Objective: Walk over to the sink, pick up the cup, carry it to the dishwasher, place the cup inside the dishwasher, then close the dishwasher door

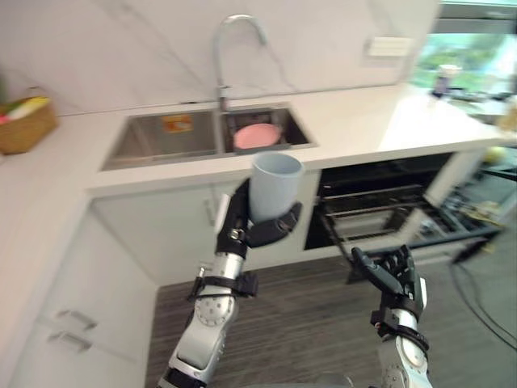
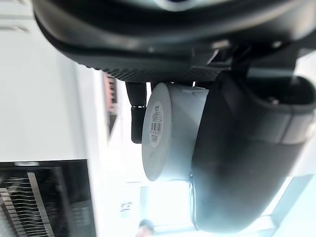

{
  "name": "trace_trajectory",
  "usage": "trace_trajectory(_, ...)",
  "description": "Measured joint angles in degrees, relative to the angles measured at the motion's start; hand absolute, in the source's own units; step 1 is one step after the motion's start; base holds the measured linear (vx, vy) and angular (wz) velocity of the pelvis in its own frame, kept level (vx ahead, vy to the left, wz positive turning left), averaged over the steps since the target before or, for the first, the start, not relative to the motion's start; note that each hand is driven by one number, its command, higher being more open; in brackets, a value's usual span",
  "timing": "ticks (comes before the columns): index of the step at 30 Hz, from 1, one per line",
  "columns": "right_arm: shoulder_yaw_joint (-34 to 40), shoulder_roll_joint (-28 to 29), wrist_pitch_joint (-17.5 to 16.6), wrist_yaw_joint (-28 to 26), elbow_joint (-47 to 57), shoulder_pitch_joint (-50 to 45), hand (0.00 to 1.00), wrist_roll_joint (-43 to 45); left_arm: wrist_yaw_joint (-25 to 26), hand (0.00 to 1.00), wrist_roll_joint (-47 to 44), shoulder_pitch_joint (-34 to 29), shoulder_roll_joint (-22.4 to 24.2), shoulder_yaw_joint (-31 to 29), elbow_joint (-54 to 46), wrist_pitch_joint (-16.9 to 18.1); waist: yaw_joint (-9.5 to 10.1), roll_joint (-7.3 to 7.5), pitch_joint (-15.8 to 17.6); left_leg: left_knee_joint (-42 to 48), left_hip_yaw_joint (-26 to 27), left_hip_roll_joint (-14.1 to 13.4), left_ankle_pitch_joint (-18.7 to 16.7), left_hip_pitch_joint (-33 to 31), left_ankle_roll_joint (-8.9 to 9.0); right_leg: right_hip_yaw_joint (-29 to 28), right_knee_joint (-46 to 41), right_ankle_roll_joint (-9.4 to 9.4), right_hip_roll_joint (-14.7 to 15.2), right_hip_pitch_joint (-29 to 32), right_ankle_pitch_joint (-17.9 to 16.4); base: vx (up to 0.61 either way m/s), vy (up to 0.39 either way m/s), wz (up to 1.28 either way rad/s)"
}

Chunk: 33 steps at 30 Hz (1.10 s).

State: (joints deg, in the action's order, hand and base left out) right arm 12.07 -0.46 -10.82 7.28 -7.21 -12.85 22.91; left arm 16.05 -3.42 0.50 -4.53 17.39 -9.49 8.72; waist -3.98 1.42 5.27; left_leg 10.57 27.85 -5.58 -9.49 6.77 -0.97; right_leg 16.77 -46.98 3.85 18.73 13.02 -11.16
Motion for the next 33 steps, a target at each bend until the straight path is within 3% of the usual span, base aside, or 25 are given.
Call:
trace_trajectory(3,2.7,0.4,0.2,-0.4,7.6,-1.6,1.00,-0.1,0.3,0.00,0.0,0.3,0.0,0.1,0.2,-0.1,-0.87,0.21,1.0,-0.3,2.2,-0.4,-1.8,3.6,2.10,2.4,19.4,-0.77,-3.6,2.6,2.9,0.11,-0.075,-0.62)
trace_trajectory(5,3.6,0.2,0.2,-1.5,11.5,-2.1,1.00,-0.1,0.2,0.00,0.0,-0.5,0.1,0.5,-0.2,-0.1,-1.20,1.57,0.5,0.5,2.7,1.0,-4.2,6.8,5.36,3.8,32.1,-1.96,-4.6,1.9,14.4,0.31,-0.165,-0.09)
trace_trajectory(6,3.2,-0.7,0.2,-2.8,13.3,-3.4,1.00,-0.1,0.2,0.00,-0.1,-1.3,1.7,0.6,0.7,0.0,-1.39,0.63,0.2,2.3,2.3,0.1,-6.0,8.2,6.79,3.8,30.1,-5.95,-4.9,1.2,19.3,0.38,-0.177,-0.01)
trace_trajectory(7,2.3,-1.7,0.6,-3.8,13.8,-4.3,1.00,-0.1,0.1,0.00,-0.5,-2.2,3.8,0.6,0.8,-0.3,-1.27,-1.71,-0.8,3.0,1.9,-2.1,-6.6,8.0,6.80,6.3,28.6,-6.07,-6.0,1.3,17.7,0.32,-0.147,0.06)
trace_trajectory(10,-0.2,-0.5,1.2,-5.0,14.2,-4.8,1.00,-0.9,-0.6,0.00,-1.1,-1.8,6.6,0.5,0.5,-0.2,-0.08,-2.41,-1.0,3.8,1.8,-4.7,-7.6,7.9,8.07,7.1,25.4,-7.39,-7.6,2.2,13.7,0.21,-0.150,0.02)
trace_trajectory(14,-1.2,0.7,1.2,-6.0,14.2,-4.9,1.00,-1.8,-1.4,0.00,-1.0,-2.9,6.1,1.6,0.5,-0.1,0.36,-2.71,-1.0,3.5,0.8,-6.2,-9.1,10.0,9.22,8.0,19.2,-7.04,-7.5,2.4,7.4,0.08,-0.076,0.07)
trace_trajectory(16,-0.9,0.6,1.2,-6.5,14.2,-4.7,1.00,-1.8,-0.8,0.00,-1.0,-3.0,5.9,1.7,0.6,0.3,0.40,-3.32,-1.9,3.5,0.4,-6.6,-10.5,10.1,8.07,7.8,15.7,-7.45,-7.4,3.7,4.6,0.15,-0.047,-0.02)
trace_trajectory(17,-0.7,0.2,1.2,-7.1,14.1,-4.7,1.00,-1.8,-0.1,0.00,-0.9,-3.3,5.9,1.7,0.7,0.4,0.24,-4.01,-2.7,3.7,0.4,-7.2,-11.6,10.3,5.42,8.0,14.1,-7.50,-8.0,4.0,2.2,0.26,-0.071,-0.04)
trace_trajectory(18,-0.5,-0.2,1.1,-7.6,13.6,-4.3,1.00,-1.8,0.3,0.00,-0.9,-3.6,5.8,1.7,1.1,0.5,0.36,-4.41,-3.1,10.7,-0.7,-8.7,-11.6,8.6,0.93,7.8,14.2,-7.35,-9.0,3.4,0.2,0.29,-0.090,-0.13)
trace_trajectory(19,-0.2,-0.4,1.2,-7.7,12.9,-3.7,1.00,-1.8,0.4,0.00,-0.9,-3.9,5.7,1.7,1.5,0.5,0.56,-4.54,-3.1,18.1,-1.6,-10.8,-10.4,5.5,-0.49,7.5,14.7,-7.56,-9.8,2.8,-0.2,0.32,-0.125,-0.26)
trace_trajectory(20,0.1,-1.1,1.6,-7.9,12.5,-3.3,1.00,-1.8,0.5,0.00,-1.0,-4.4,5.6,1.5,3.1,0.2,1.28,-5.62,-2.5,33.2,-4.9,-15.4,-6.4,-0.9,-0.23,7.5,17.4,-7.96,-11.6,-0.3,-0.1,0.32,-0.109,-0.31)
trace_trajectory(21,0.3,-1.8,1.6,-8.2,12.4,-3.3,1.00,-1.7,0.2,0.00,-1.0,-5.0,5.7,1.6,5.1,-0.1,1.55,-6.02,-1.8,41.6,-7.4,-17.4,-6.7,-5.3,2.81,7.4,20.4,-8.16,-12.9,-4.1,0.3,0.31,-0.073,-0.26)
trace_trajectory(22,0.6,-1.7,1.6,-8.2,12.2,-3.1,1.00,-1.7,0.2,0.00,-1.0,-5.5,5.5,1.6,5.9,-0.2,1.54,-6.04,-1.7,42.6,-7.6,-17.5,-7.1,-6.6,3.31,7.1,21.6,-7.78,-13.1,-6.0,0.5,0.35,-0.006,-0.19)
trace_trajectory(24,1.1,-1.9,1.1,-8.3,12.0,-2.3,1.00,-1.6,0.0,0.00,-1.0,-7.1,5.2,1.6,7.9,-0.2,1.57,-5.67,-1.5,37.3,-6.9,-15.3,-7.8,-9.4,2.09,5.9,25.8,-6.60,-13.0,-11.0,1.2,0.31,0.015,-0.34)
trace_trajectory(26,0.7,-2.7,0.4,-8.7,10.6,0.1,1.00,-1.7,0.3,0.00,-0.8,-8.9,4.7,1.8,7.9,0.5,3.19,-5.56,-1.4,22.3,-9.4,-10.9,-7.2,-12.0,2.53,1.3,29.6,-5.73,-12.3,-13.5,1.7,0.30,0.079,-0.87)
trace_trajectory(27,0.4,-3.1,0.4,-8.7,10.0,0.7,1.00,-1.7,0.3,0.00,-0.8,-8.9,4.6,1.9,7.8,0.5,3.54,-5.53,-1.4,18.6,-11.1,-10.1,-6.5,-12.7,2.69,0.2,30.1,-5.38,-12.0,-13.8,1.8,0.32,0.166,-1.06)
trace_trajectory(28,-0.8,-4.5,0.4,-8.7,8.6,1.5,1.00,-1.7,0.3,0.00,-0.8,-9.0,4.3,2.2,7.5,0.5,4.28,-5.53,-1.4,10.8,-14.8,-8.5,-3.0,-13.2,2.93,-2.5,30.6,-3.73,-11.1,-14.1,1.7,0.26,0.170,-0.94)
trace_trajectory(30,-2.1,-5.9,0.4,-8.6,7.7,1.5,1.00,-1.7,0.3,0.00,0.1,-9.2,4.3,2.2,6.6,0.5,4.37,-5.84,-1.6,5.0,-16.5,-7.7,3.3,-13.1,3.09,-4.7,30.9,-1.54,-10.5,-14.4,1.6,0.32,0.266,-0.76)
trace_trajectory(31,-2.5,-6.8,0.5,-8.5,7.6,1.4,1.00,-1.7,0.3,0.00,0.1,-9.2,4.7,2.3,5.5,0.5,4.06,-6.77,-2.2,2.3,-16.5,-7.3,11.4,-13.0,3.15,-6.1,31.1,0.45,-10.5,-14.3,1.5,0.34,0.317,-0.49)
trace_trajectory(32,-2.5,-6.5,0.6,-8.3,7.1,1.4,1.00,-1.6,0.2,0.00,0.1,-9.0,4.5,2.4,5.1,0.9,3.70,-6.33,-2.8,1.2,-15.8,-6.9,13.1,-12.4,7.42,-7.0,31.1,1.73,-10.1,-14.2,1.2,0.33,0.340,-0.37)
trace_trajectory(33,-2.5,-5.2,0.7,-8.0,6.9,1.2,1.00,-1.6,0.2,0.00,0.1,-8.7,3.0,2.1,4.7,1.3,2.86,-4.35,-3.5,-1.2,-14.8,-4.1,13.1,-11.3,6.38,-7.3,32.1,2.66,-7.5,-14.1,1.5,0.24,0.254,-0.17)
